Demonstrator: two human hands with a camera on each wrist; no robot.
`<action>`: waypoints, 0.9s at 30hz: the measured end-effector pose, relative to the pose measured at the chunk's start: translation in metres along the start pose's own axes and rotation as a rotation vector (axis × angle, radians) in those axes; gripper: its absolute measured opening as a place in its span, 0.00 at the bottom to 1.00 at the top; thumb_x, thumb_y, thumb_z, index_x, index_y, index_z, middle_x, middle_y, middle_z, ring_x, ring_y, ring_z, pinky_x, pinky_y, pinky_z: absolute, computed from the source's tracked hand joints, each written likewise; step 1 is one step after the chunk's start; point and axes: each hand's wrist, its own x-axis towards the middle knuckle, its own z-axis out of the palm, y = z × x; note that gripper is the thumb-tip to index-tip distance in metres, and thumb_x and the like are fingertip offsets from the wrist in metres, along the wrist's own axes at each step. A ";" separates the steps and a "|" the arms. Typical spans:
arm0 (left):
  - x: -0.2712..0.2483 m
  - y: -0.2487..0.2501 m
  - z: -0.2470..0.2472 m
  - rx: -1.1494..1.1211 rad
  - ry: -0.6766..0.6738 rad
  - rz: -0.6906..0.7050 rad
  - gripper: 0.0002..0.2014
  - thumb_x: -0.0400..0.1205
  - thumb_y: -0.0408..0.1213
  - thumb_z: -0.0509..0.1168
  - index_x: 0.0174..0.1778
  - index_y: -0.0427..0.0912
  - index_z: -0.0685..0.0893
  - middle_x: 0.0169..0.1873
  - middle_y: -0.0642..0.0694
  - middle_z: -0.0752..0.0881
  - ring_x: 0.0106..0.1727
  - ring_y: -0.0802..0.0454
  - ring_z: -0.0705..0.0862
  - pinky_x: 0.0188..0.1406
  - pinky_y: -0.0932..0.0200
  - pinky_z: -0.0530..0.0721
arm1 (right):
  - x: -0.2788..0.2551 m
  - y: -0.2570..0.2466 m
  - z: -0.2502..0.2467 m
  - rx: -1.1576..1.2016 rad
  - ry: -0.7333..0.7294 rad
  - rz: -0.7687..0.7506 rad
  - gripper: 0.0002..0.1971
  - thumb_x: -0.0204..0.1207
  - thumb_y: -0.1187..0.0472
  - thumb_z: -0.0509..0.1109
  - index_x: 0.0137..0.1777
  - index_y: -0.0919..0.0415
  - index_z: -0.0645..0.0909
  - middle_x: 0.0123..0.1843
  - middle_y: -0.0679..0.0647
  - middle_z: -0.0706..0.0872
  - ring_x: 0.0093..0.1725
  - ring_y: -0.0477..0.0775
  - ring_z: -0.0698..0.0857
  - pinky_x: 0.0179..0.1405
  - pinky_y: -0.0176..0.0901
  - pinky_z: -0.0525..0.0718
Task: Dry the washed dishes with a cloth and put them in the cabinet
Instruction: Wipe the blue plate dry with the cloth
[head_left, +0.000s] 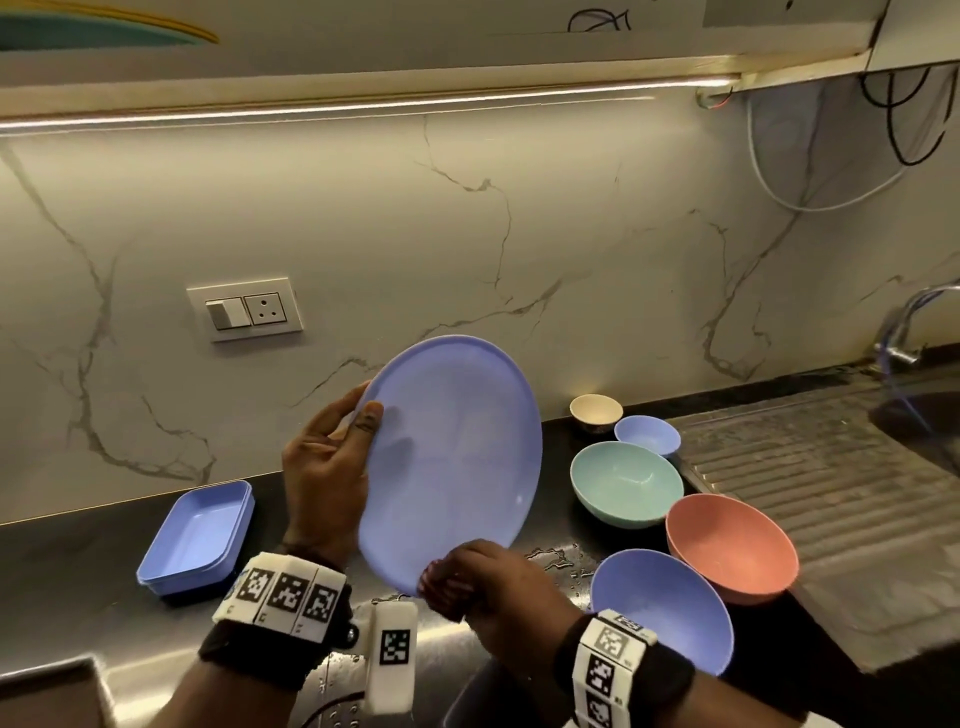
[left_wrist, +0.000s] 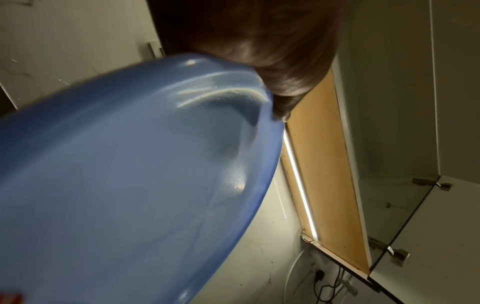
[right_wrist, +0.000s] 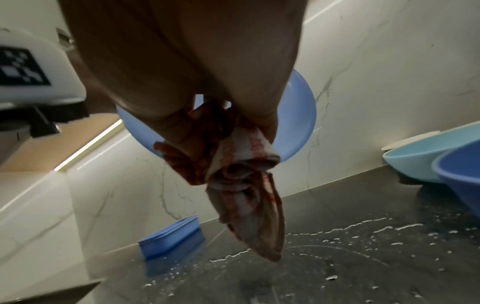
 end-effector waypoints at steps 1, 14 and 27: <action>-0.001 -0.002 0.000 0.013 0.007 0.005 0.10 0.82 0.33 0.71 0.57 0.49 0.90 0.42 0.60 0.93 0.42 0.63 0.90 0.39 0.66 0.87 | 0.000 -0.006 -0.005 0.057 -0.015 -0.006 0.25 0.69 0.70 0.73 0.62 0.42 0.82 0.60 0.40 0.84 0.56 0.43 0.84 0.56 0.42 0.86; -0.002 -0.010 -0.018 0.012 0.071 -0.010 0.10 0.83 0.35 0.71 0.57 0.52 0.89 0.40 0.57 0.93 0.40 0.59 0.89 0.34 0.67 0.86 | 0.000 -0.012 -0.028 0.015 -0.187 -0.023 0.24 0.71 0.60 0.76 0.68 0.45 0.82 0.64 0.43 0.84 0.63 0.45 0.84 0.64 0.45 0.84; -0.040 -0.031 -0.004 0.431 -0.388 0.382 0.22 0.78 0.48 0.71 0.70 0.68 0.82 0.62 0.61 0.89 0.61 0.63 0.88 0.61 0.60 0.87 | 0.070 -0.027 -0.090 1.152 0.486 0.366 0.29 0.74 0.43 0.72 0.65 0.66 0.79 0.55 0.65 0.87 0.53 0.62 0.88 0.46 0.54 0.88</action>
